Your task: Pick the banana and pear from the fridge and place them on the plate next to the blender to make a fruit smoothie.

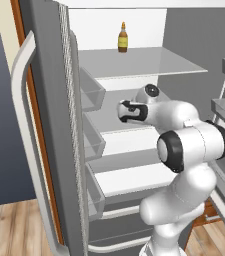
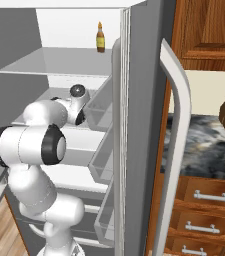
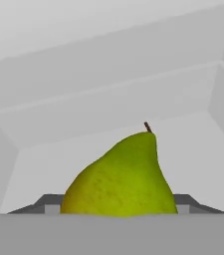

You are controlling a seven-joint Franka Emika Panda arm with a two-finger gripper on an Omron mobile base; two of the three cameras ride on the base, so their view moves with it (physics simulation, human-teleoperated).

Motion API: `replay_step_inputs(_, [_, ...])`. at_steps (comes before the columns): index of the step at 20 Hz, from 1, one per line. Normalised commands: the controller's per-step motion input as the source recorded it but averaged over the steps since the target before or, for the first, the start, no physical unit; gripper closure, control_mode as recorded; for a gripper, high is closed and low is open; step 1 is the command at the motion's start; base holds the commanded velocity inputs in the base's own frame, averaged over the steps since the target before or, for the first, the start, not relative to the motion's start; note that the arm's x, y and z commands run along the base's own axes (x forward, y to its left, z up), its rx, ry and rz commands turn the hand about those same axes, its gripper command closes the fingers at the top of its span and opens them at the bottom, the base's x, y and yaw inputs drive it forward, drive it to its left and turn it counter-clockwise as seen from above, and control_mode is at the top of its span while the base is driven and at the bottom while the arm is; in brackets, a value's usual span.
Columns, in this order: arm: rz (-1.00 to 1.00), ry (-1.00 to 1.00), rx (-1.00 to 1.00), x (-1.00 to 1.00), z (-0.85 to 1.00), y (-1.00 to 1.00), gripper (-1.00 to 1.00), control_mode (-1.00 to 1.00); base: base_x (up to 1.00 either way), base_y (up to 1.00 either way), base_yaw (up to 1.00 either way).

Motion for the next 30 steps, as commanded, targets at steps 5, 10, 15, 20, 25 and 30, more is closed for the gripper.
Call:
replay_step_inputs(5, [0.0, -0.32, 0.0, -1.0, 0.35, 0.0, 1.0, -1.0, 0.0, 0.0, 0.0])
replay_step_inputs(10, [0.0, -0.12, 0.0, -1.0, 0.61, 0.0, 1.0, -1.0, 0.0, 0.0, 0.0])
replay_step_inputs(15, [0.0, 0.01, -0.06, -1.0, 0.78, 0.04, 1.0, -1.0, 0.0, 0.0, 0.0])
replay_step_inputs(20, [0.0, 0.17, -0.09, -1.0, 0.97, 0.05, 1.0, -1.0, 0.0, 0.0, 0.0])
replay_step_inputs(25, [0.02, 0.38, -0.1, -1.0, 0.5, 0.07, 1.0, -1.0, 0.0, 0.0, 0.0])
replay_step_inputs(30, [0.12, 0.27, -0.06, -1.0, 0.08, 0.0, 1.0, -1.0, 0.0, 0.0, 0.0])
